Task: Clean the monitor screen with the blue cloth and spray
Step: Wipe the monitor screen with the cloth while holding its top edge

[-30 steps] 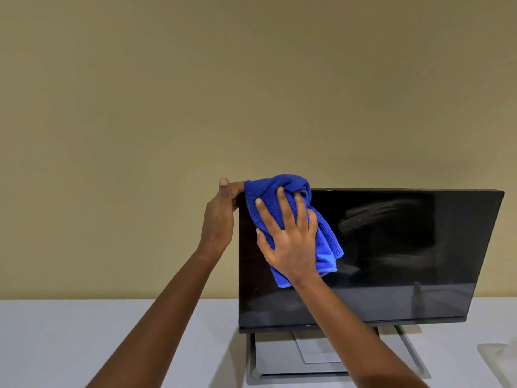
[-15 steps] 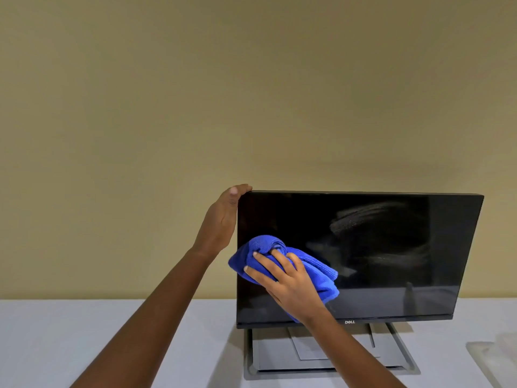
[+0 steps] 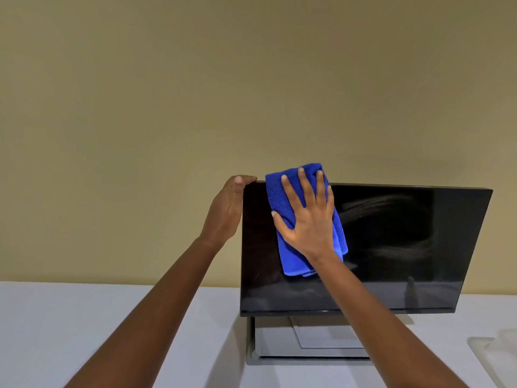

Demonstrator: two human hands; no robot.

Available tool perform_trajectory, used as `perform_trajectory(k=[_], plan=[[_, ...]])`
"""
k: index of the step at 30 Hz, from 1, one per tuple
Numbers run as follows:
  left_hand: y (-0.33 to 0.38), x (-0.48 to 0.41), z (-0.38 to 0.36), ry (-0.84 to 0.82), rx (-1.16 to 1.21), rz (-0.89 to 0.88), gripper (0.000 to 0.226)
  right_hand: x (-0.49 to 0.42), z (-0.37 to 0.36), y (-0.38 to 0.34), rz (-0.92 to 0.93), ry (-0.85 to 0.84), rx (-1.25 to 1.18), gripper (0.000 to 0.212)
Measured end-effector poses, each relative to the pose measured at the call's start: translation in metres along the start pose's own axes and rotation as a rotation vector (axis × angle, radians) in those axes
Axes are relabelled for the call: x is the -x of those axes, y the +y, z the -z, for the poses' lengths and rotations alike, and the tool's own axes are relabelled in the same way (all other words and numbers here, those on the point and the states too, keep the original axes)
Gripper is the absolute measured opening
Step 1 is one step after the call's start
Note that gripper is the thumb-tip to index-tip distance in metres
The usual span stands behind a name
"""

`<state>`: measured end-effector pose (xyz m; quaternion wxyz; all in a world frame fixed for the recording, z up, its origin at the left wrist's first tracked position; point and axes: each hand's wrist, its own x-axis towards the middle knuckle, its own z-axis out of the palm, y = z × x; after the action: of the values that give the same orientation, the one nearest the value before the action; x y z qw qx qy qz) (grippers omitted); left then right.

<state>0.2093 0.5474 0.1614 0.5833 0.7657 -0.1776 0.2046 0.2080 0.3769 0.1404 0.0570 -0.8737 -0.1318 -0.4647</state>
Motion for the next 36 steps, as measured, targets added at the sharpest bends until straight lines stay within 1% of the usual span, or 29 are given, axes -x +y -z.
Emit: perform_trajectory(k=[3,5,10,15,20,25,29,33,36], plan=[[-0.001,0.0,-0.002,0.015,0.005,0.012,0.057,0.011,-0.014,-0.004,0.001,0.049,0.027,0.062],[-0.002,-0.001,-0.003,0.02,0.008,0.021,0.056,0.019,-0.021,-0.005,0.042,0.066,0.055,0.062],[-0.006,-0.004,-0.003,0.034,0.03,0.016,0.054,0.058,-0.039,-0.011,0.29,0.016,0.1,0.063],[-0.01,-0.005,-0.001,0.031,0.021,-0.002,0.058,0.094,-0.049,-0.012,0.469,-0.12,0.142,0.062],[-0.009,-0.005,-0.001,0.04,0.049,0.006,0.058,0.12,-0.046,-0.002,0.713,-0.316,0.207,0.068],[-0.005,-0.002,0.004,0.039,-0.147,-0.021,0.055,0.139,-0.037,0.007,0.949,-0.493,0.259,0.078],[-0.001,0.001,0.005,0.036,-0.203,-0.021,0.053,0.136,-0.029,0.016,1.117,-0.582,0.263,0.07],[0.002,0.002,0.006,0.033,-0.235,-0.017,0.047,0.115,-0.021,0.033,1.283,-0.571,0.306,0.057],[0.005,0.003,0.007,0.019,-0.26,-0.022,0.047,0.099,-0.009,0.043,1.314,-0.552,0.316,0.047]])
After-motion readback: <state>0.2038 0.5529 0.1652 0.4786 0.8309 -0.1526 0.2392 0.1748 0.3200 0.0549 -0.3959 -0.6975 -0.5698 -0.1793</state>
